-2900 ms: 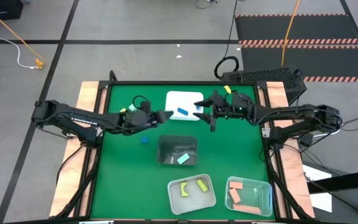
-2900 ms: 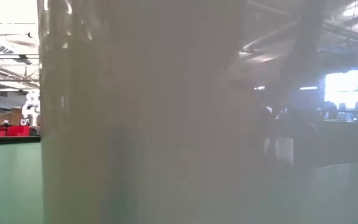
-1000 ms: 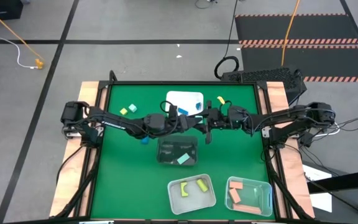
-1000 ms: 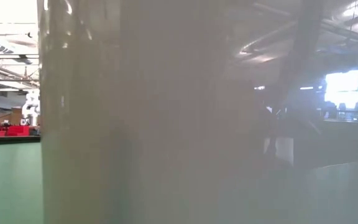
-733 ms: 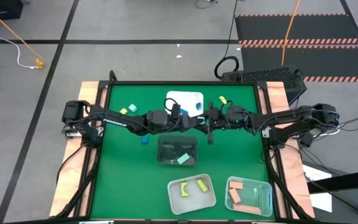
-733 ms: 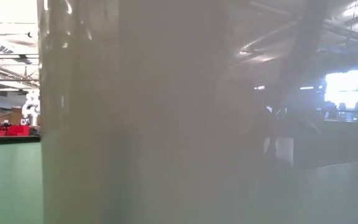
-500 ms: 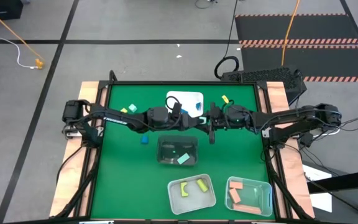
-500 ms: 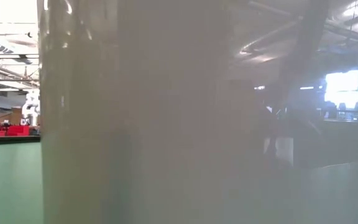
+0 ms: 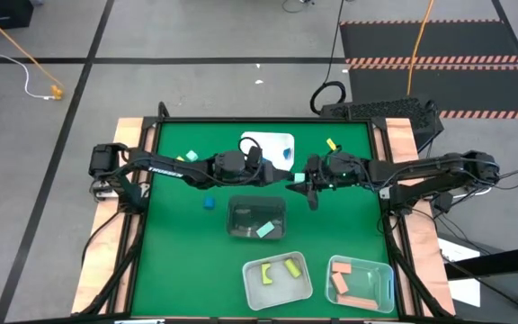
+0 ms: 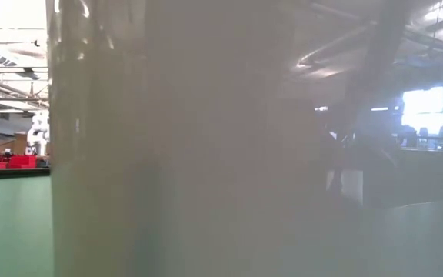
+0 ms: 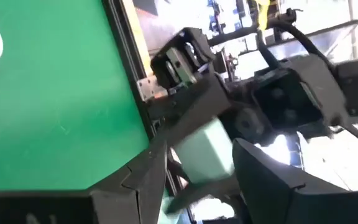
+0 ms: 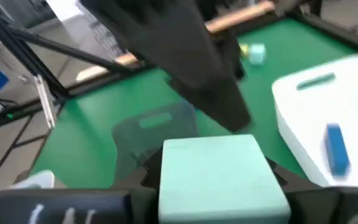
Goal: Sort & place blocks by color
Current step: Put the bottom light blue block into the black bin
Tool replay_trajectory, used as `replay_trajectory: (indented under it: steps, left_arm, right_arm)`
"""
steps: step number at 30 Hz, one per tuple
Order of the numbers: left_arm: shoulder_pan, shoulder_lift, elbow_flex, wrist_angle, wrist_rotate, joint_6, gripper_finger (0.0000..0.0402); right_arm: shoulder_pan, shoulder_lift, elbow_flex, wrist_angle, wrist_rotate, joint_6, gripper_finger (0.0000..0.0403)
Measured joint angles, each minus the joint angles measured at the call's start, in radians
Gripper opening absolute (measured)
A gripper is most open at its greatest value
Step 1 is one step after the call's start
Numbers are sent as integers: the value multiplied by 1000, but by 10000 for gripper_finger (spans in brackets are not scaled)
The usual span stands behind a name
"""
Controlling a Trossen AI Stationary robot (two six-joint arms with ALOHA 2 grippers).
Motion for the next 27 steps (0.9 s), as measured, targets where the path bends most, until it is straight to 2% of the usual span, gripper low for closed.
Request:
replay_trajectory:
  steps: [10,16,18,22,27]
  left_arm:
    - [57,0,1,-121,102,-3,184]
    - [121,-1,2,-260,212,4,184]
    - [141,-3,2,-308,235,19,184]
    - [175,-38,2,-454,257,57,184]
    - [198,-137,2,-740,257,112,184]
  right_arm:
    - [30,-154,1,-228,-72,92,111]
    - [109,-262,2,-452,-72,150,111]
    - [137,-284,2,-478,-65,165,111]
    - [185,-302,2,-495,-12,181,111]
    - [225,-297,2,-497,41,182,111]
